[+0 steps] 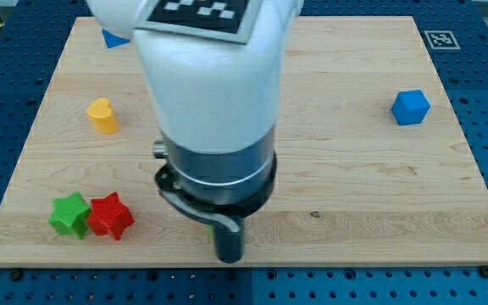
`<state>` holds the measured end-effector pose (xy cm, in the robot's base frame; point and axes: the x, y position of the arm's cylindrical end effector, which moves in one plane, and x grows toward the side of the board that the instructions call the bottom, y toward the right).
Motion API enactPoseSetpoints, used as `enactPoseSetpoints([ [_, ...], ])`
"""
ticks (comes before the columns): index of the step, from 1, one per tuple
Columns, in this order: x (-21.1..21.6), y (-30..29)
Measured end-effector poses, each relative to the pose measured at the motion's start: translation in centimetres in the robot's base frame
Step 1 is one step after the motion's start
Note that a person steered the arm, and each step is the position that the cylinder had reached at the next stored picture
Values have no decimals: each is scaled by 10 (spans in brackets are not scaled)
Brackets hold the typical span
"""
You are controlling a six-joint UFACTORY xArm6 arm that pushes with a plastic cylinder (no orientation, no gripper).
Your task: Move the green circle to the left
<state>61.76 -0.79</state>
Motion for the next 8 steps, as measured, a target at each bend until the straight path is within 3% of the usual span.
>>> enactPoseSetpoints([
  [1, 0, 48],
  [2, -7, 49],
  [3, -31, 30],
  [8, -20, -39],
])
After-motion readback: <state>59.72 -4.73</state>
